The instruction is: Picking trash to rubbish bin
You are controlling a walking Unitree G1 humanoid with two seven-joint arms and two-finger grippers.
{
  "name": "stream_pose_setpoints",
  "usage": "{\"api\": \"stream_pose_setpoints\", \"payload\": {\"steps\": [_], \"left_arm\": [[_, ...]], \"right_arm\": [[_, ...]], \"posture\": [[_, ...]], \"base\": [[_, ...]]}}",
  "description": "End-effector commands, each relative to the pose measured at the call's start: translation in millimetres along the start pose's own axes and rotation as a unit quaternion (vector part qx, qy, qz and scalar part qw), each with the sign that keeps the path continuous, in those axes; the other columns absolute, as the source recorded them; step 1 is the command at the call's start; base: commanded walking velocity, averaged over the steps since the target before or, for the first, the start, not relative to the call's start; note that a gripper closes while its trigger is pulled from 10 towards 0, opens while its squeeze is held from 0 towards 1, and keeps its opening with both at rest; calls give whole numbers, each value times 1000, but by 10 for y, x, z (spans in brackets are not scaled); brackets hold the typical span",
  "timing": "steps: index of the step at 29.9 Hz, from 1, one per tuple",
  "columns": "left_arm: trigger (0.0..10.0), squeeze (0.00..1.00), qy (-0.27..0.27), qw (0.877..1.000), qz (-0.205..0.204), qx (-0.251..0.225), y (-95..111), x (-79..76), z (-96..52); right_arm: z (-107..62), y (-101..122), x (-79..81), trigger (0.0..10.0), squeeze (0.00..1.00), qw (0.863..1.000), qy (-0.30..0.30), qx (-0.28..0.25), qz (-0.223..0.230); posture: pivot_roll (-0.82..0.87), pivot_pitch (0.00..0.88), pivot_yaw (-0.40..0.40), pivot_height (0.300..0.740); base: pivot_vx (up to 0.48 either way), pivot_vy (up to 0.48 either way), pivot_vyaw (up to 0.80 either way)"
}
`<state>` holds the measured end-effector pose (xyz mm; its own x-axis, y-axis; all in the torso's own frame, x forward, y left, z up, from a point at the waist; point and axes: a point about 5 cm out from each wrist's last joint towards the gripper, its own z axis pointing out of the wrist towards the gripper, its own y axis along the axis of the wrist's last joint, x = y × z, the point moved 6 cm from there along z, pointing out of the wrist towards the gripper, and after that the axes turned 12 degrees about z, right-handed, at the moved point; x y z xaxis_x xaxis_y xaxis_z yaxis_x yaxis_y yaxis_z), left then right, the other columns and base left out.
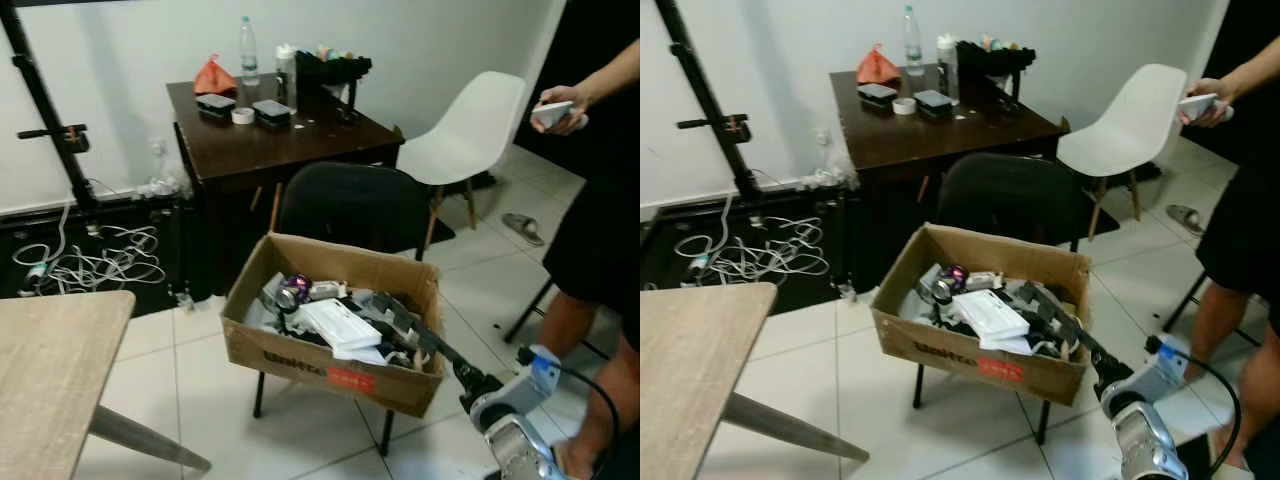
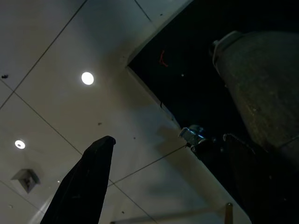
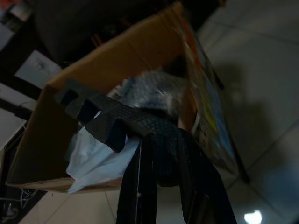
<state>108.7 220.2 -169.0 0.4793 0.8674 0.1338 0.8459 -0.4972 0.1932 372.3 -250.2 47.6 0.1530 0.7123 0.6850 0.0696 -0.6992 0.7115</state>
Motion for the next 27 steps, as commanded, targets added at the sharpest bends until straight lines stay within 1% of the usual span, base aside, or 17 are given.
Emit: {"api": "stream_pose_setpoints", "payload": {"steps": [1, 3, 5, 6, 8, 14, 21, 27], "left_arm": [[10000, 0, -15, 1000, -3, 11, -89, -110, 4], [10000, 0, -13, 1000, -2, 13, -94, -108, 4], [10000, 0, -13, 1000, -1, 15, -105, -111, 4], [10000, 0, -13, 1000, -1, 16, -109, -114, 4], [10000, 0, -14, 1000, -5, 17, -118, -121, 4], [10000, 0, -18, 1000, -9, 18, -139, -152, 4], [10000, 0, -20, 1000, -8, 18, -139, -175, 6], [10000, 0, -20, 1000, -6, 17, -130, -178, 8]], "right_arm": [[-9, -137, 10, 10000, 0, 1000, 1, 19, -7], [13, -206, 107, 10000, 0, 999, 18, 28, -23], [31, -252, 131, 10000, 0, 998, 15, 32, -42], [35, -262, 128, 10000, 0, 998, 12, 32, -46], [44, -267, 119, 10000, 0, 999, 6, 29, -36], [70, -250, 115, 10000, 0, 998, -3, 29, -49], [85, -223, 104, 10000, 0, 998, -10, 26, -51], [80, -215, 62, 10000, 0, 998, -19, 23, -57]], "posture": [[-133, 102, 36, 740], [-125, 99, 33, 740], [-116, 96, 28, 740], [-114, 95, 26, 740], [-112, 95, 24, 740], [-111, 94, 20, 740], [-117, 92, 22, 740], [-123, 93, 24, 740]], "base": [[0, 0, 0], [0, 0, 0], [0, 0, 0], [0, 0, 0], [0, 0, 0], [269, 0, 0], [289, 0, 0], [295, 0, 0]]}}
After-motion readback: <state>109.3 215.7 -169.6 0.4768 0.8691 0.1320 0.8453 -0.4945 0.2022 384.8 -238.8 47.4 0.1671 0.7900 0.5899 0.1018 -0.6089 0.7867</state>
